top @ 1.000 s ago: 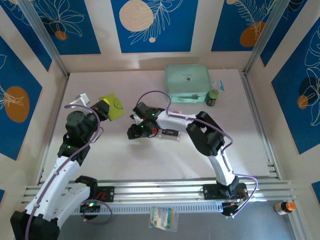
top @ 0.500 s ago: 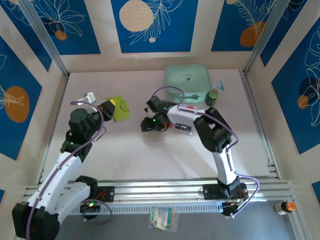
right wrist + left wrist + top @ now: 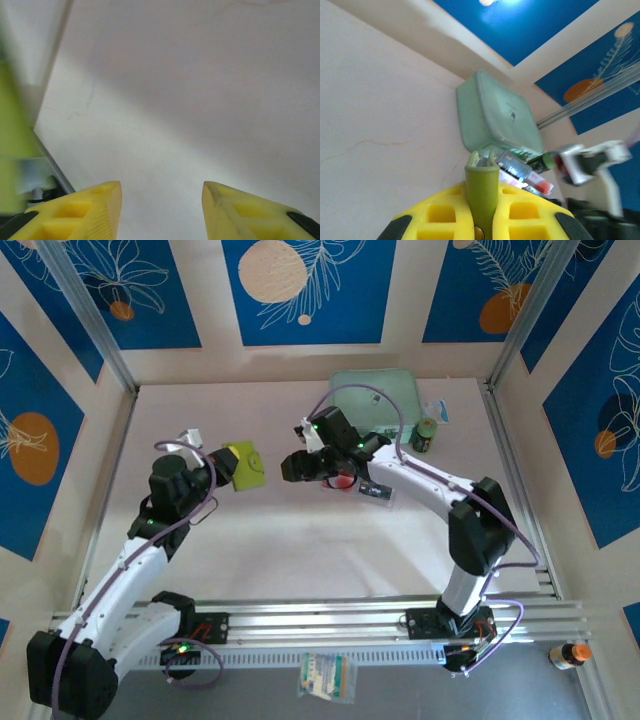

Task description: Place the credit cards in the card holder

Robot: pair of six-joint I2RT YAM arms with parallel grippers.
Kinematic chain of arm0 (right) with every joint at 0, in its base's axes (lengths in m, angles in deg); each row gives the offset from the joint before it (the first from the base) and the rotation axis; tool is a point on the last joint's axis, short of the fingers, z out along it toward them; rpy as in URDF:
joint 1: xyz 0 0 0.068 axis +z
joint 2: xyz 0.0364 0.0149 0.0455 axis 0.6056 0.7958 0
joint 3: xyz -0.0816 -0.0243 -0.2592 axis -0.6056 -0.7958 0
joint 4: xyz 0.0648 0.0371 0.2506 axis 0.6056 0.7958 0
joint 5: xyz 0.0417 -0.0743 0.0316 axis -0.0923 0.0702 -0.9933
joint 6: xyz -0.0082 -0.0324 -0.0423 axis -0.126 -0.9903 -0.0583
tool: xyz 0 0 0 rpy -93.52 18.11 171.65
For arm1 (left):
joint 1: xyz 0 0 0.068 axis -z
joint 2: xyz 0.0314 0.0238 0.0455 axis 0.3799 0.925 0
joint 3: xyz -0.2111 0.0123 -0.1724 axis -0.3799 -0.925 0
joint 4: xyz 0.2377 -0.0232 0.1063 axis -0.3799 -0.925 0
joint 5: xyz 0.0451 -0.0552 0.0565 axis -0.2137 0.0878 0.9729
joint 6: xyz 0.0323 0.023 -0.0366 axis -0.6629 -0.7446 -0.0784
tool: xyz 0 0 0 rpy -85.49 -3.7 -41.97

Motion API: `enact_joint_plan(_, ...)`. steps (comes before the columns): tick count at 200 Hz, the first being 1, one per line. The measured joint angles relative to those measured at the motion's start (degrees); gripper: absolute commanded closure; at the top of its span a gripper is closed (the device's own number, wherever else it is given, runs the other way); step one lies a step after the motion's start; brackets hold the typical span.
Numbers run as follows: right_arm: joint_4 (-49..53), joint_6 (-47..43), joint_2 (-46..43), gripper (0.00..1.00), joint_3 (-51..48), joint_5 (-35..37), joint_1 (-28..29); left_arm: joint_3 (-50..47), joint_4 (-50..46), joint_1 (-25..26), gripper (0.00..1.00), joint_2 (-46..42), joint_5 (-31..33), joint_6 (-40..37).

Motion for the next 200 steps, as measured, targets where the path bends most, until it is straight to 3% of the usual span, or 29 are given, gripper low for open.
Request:
enact_joint_plan(72,3.74,2.47,-0.70,0.47,5.60,8.04,5.92,1.16,-3.32,5.95,1.00,2.82,5.42,-0.42)
enact_joint_plan(200,2.84,4.20,2.49,0.48,7.28,9.77,7.52,1.16,-0.46,8.44,1.00,3.89,6.60,2.73)
